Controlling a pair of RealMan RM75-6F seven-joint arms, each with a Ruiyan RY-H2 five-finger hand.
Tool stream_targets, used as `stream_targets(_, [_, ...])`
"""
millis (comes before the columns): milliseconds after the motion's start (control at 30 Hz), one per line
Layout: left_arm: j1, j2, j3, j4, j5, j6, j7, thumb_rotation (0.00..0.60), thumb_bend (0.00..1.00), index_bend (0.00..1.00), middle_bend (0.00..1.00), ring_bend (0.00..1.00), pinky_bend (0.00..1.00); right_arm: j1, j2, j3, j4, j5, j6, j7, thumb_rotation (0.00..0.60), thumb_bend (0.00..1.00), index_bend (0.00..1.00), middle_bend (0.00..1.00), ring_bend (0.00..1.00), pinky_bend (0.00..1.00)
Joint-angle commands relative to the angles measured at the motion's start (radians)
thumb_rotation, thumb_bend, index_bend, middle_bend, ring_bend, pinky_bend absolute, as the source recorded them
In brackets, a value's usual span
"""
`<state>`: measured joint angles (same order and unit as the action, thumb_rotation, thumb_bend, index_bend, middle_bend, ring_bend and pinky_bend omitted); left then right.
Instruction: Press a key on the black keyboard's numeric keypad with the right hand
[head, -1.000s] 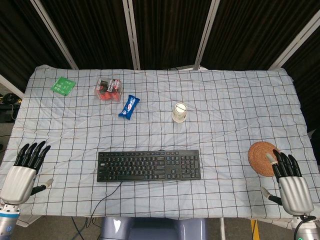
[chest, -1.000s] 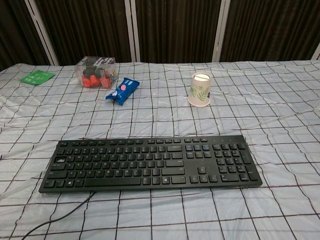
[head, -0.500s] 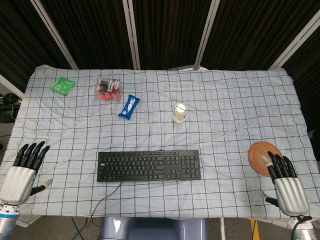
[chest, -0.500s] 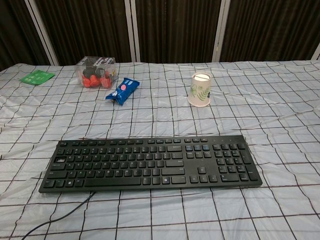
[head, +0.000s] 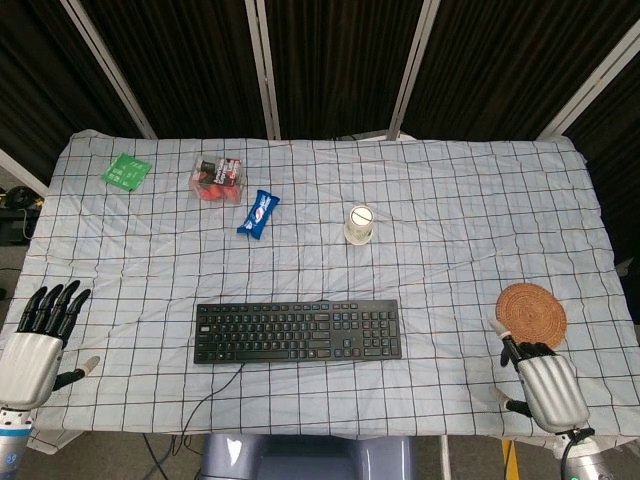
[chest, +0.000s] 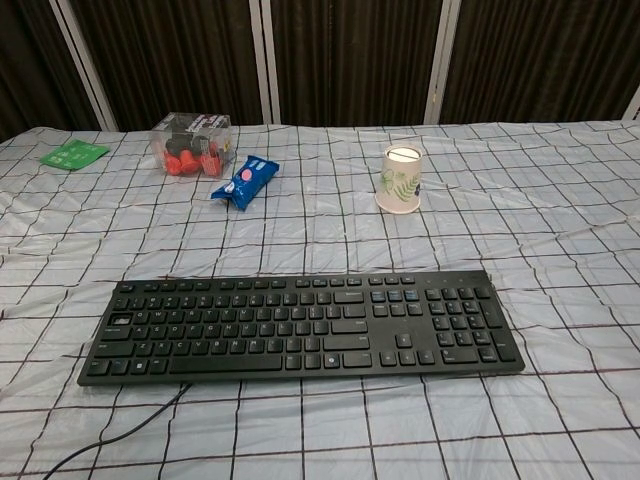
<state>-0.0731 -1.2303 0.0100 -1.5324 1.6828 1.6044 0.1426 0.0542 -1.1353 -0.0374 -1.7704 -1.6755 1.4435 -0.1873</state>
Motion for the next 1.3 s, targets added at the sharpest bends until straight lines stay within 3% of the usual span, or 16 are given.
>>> stream_targets(33, [-0.001, -0.001, -0.002, 0.001, -0.001, 0.001, -0.001, 0.6, 0.06, 0.0, 0.0, 0.0, 0.0, 0.043, 0.009, -0.009, -0.069, 0.025, -0.095, -0.038, 0.6, 0.17, 0.04, 0.84, 0.78, 0.67])
stream_targets(233, [-0.003, -0.003, -0.005, 0.001, -0.002, 0.0, -0.005, 0.6, 0.06, 0.0, 0.0, 0.0, 0.0, 0.116, -0.01, 0.009, -0.16, 0.076, -0.226, -0.112, 0.6, 0.29, 0.04, 0.88, 0.83, 0.7])
stream_targets(567, [-0.006, 0.001, -0.009, 0.001, -0.006, -0.002, -0.017, 0.6, 0.06, 0.0, 0.0, 0.0, 0.0, 0.195, -0.101, 0.031, -0.212, 0.202, -0.366, -0.28, 0.6, 0.32, 0.04, 0.88, 0.84, 0.7])
stream_targets(900, [-0.005, 0.006, -0.016, -0.004, -0.026, -0.008, -0.029, 0.6, 0.06, 0.0, 0.0, 0.0, 0.0, 0.223, -0.194, 0.052, -0.212, 0.372, -0.385, -0.39, 0.6, 0.35, 0.05, 0.89, 0.85, 0.71])
stream_targets(1300, [-0.004, 0.008, -0.019, -0.006, -0.03, -0.006, -0.03, 0.6, 0.06, 0.0, 0.0, 0.0, 0.0, 0.244, -0.295, 0.036, -0.177, 0.486, -0.378, -0.461, 0.6, 0.35, 0.08, 0.89, 0.85, 0.71])
